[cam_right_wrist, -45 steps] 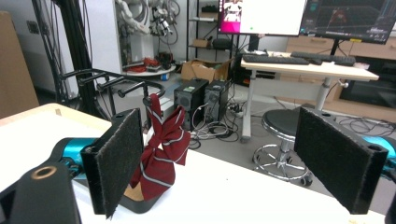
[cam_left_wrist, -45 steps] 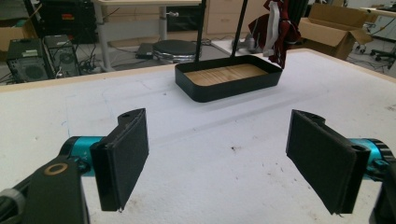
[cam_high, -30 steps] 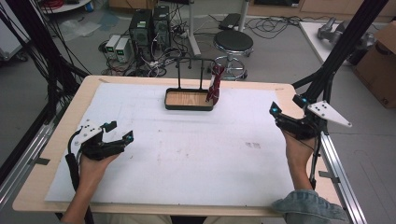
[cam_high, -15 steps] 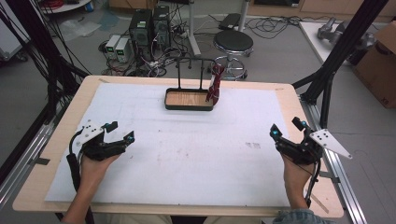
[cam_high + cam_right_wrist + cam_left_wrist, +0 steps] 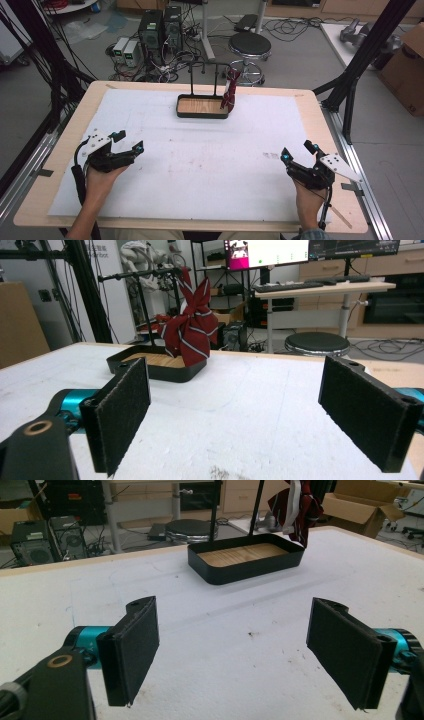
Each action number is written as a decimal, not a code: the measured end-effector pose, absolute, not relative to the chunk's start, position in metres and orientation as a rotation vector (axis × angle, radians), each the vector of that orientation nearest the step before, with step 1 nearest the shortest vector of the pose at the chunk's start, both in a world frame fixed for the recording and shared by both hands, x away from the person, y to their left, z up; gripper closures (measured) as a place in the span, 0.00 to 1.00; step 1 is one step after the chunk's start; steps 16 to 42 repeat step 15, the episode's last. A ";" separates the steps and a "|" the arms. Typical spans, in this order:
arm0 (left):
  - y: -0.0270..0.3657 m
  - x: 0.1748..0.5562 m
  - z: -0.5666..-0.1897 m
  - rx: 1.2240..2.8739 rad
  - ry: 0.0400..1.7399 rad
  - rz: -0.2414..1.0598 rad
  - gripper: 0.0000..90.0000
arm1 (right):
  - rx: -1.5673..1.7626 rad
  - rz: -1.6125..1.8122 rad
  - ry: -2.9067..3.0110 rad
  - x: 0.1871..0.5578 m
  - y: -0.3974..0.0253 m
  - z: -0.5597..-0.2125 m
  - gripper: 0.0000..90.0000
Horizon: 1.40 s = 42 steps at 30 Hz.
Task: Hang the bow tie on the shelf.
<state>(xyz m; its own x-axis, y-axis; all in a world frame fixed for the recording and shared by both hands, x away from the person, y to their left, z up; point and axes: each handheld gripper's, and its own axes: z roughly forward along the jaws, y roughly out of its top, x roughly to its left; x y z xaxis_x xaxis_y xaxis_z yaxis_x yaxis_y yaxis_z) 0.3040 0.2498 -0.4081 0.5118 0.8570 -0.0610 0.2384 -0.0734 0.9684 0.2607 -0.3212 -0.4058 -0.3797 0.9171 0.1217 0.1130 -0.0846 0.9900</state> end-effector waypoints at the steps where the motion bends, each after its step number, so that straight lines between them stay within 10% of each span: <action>1: 0.250 0.304 -0.408 1.602 0.961 0.671 0.24 | 1.152 1.536 1.517 0.260 -0.322 -0.409 0.14; 42: 0.249 0.304 -0.409 1.606 0.961 0.678 0.24 | 1.186 1.532 1.544 0.258 -0.320 -0.425 0.13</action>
